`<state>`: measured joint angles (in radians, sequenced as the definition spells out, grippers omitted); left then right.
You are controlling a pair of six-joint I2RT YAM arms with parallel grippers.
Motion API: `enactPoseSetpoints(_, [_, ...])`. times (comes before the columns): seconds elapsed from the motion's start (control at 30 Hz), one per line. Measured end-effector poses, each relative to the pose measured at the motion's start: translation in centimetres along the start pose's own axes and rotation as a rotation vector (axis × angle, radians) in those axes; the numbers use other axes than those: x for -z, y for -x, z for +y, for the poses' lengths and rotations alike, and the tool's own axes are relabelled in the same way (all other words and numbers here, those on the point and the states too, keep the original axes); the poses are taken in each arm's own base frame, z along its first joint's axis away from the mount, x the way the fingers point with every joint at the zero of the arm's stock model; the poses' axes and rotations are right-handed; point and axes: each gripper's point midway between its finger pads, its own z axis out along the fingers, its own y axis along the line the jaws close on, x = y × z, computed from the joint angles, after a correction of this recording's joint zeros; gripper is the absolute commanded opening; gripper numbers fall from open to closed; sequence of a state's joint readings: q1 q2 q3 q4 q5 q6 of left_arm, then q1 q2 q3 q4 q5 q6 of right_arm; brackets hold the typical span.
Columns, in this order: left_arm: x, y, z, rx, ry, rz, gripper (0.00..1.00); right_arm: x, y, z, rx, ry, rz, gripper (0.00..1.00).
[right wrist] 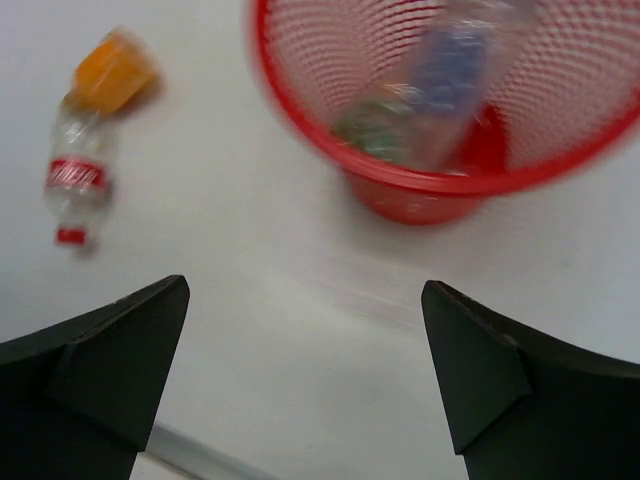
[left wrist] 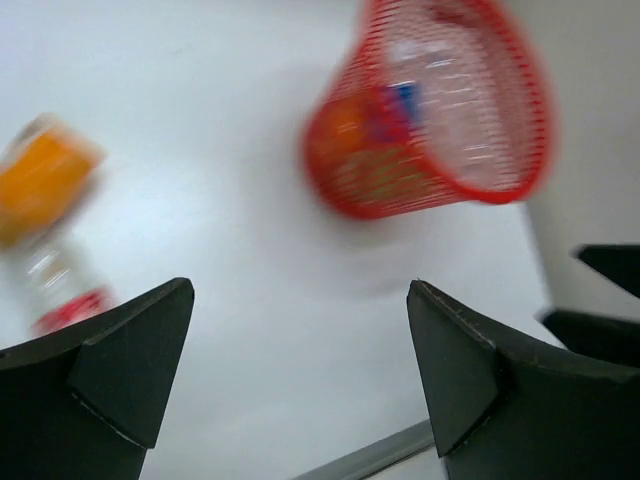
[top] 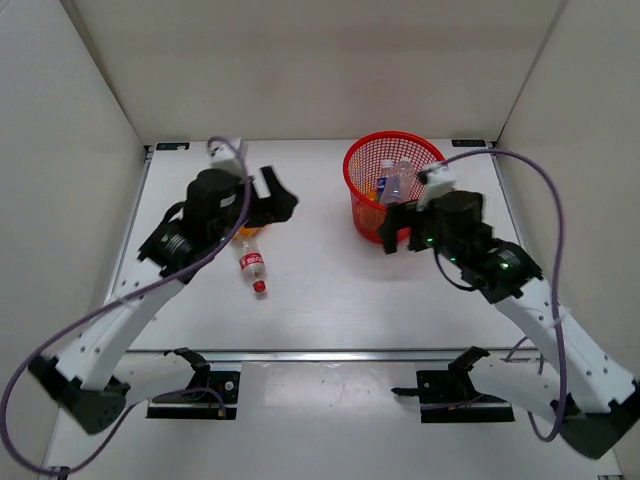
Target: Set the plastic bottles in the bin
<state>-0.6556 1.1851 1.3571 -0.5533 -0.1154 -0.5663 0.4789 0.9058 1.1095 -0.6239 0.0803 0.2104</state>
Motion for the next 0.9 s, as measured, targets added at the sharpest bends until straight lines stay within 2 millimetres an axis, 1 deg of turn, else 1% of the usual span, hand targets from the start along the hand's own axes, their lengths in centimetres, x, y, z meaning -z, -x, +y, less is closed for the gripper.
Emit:
enactPoseSetpoints(0.03, [1.2, -0.5, 2.7, 0.015, 0.068, -0.009, 0.99, -0.7, -0.4, 2.5, 0.051, 0.056, 0.023, 1.0])
enactPoseSetpoints(0.07, [2.3, -1.5, 5.2, 0.032, 0.136, -0.001, 0.99, -1.2, -0.7, 5.0, 0.097, 0.111, 0.04, 0.99])
enactPoseSetpoints(0.1, [3.4, -2.8, 7.8, 0.047, 0.214, 0.014, 0.99, -1.8, -1.0, 7.0, 0.134, 0.153, 0.062, 0.99])
enactPoseSetpoints(0.13, [4.4, -4.3, 10.5, 0.062, 0.301, 0.039, 0.98, -2.7, -1.6, 9.2, 0.166, 0.201, 0.094, 0.99])
enactPoseSetpoints(0.17, [5.6, -6.3, 13.1, 0.079, 0.39, 0.078, 0.99, -3.6, -1.8, 10.8, 0.184, 0.236, 0.113, 0.99])
enactPoseSetpoints(0.23, [7.8, -9.5, 16.4, 0.103, 0.516, 0.152, 0.99, -5.9, -2.9, 13.7, 0.213, 0.285, 0.158, 1.0])
enactPoseSetpoints(0.27, [9.2, -11.2, 17.8, 0.113, 0.572, 0.19, 0.98, -7.2, -3.9, 15.0, 0.232, 0.305, 0.191, 0.99])
enactPoseSetpoints(0.3, [10.5, -12.2, 18.7, 0.125, 0.612, 0.209, 0.98, -8.4, -5.0, 16.4, 0.254, 0.322, 0.225, 0.99])
enactPoseSetpoints(0.37, [12.9, -13.2, 19.5, 0.146, 0.662, 0.22, 0.98, -10.6, -7.1, 19.5, 0.297, 0.364, 0.291, 0.99])
enactPoseSetpoints(0.47, [15.9, -13.6, 20.1, 0.167, 0.714, 0.194, 0.98, -14.4, -9.4, 23.9, 0.326, 0.418, 0.346, 0.99])
enactPoseSetpoints(0.53, [17.1, -13.4, 20.2, 0.173, 0.726, 0.176, 0.99, -16.7, -10.7, 25.6, 0.332, 0.431, 0.363, 0.99])
enactPoseSetpoints(0.6, [17.8, -13.4, 20.0, 0.183, 0.726, 0.167, 0.99, -18.9, -11.8, 26.6, 0.329, 0.428, 0.377, 0.99])
enactPoseSetpoints(0.7, [18.1, -13.4, 19.8, 0.184, 0.725, 0.167, 0.99, -22.3, -12.9, 28.1, 0.308, 0.403, 0.386, 0.98])
enactPoseSetpoints(0.77, [18.2, -13.3, 19.6, 0.183, 0.717, 0.17, 0.99, -24.2, -14.0, 28.4, 0.287, 0.383, 0.397, 0.96])
enactPoseSetpoints(0.83, [18.2, -13.2, 19.3, 0.18, 0.706, 0.167, 0.99, -25.3, -15.4, 28.3, 0.275, 0.362, 0.415, 0.96])
enactPoseSetpoints(0.9, [18.3, -12.7, 19.3, 0.172, 0.711, 0.157, 0.99, -26.1, -17.0, 28.0, 0.265, 0.34, 0.442, 0.95])
